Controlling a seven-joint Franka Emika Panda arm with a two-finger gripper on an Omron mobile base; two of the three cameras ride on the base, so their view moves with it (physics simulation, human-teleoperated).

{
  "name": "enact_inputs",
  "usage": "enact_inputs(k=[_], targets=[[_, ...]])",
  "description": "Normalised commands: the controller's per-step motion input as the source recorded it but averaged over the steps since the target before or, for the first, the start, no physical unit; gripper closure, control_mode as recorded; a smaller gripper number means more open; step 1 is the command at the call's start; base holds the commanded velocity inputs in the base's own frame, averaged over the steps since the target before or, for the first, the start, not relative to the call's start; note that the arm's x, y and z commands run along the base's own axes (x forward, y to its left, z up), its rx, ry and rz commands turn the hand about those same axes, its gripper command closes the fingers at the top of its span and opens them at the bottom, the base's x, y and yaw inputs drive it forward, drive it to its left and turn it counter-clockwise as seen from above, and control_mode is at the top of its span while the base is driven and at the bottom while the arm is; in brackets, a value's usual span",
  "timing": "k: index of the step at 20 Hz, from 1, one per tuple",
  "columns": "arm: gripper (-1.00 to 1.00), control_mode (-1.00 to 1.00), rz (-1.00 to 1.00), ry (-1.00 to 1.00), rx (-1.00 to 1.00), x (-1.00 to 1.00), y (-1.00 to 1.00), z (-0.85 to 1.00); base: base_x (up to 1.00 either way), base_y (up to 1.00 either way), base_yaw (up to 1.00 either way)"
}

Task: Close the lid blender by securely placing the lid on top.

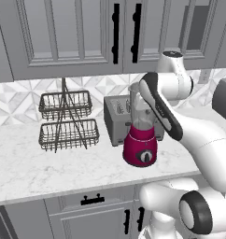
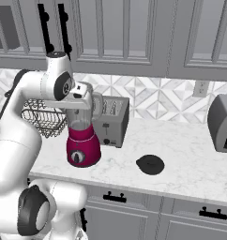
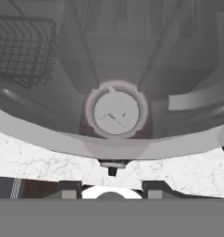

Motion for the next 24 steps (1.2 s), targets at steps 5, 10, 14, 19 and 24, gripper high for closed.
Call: enact_inputs(k=[5, 10, 14, 19, 24], targets=[[-1.00, -1.00, -0.01, -0.01, 0.01, -0.10, -0.23, 0.00, 0.00, 0.00, 0.00], [-1.00, -1.00, -0.07, -0.10, 0.01, -0.33, -0.25, -0.04, 0.00, 0.00, 0.00], [-1.00, -1.00, 0.00, -0.11, 0.01, -0.42, -0.30, -0.09, 0.00, 0.00, 0.00], [-1.00, -1.00, 0.00, -0.01, 0.00, -0.49, -0.36, -0.12, 0.00, 0.00, 0.00], [-1.00, -1.00, -0.07, 0.00, 0.00, -0.20, -0.67, -0.20, 0.00, 0.00, 0.00]])
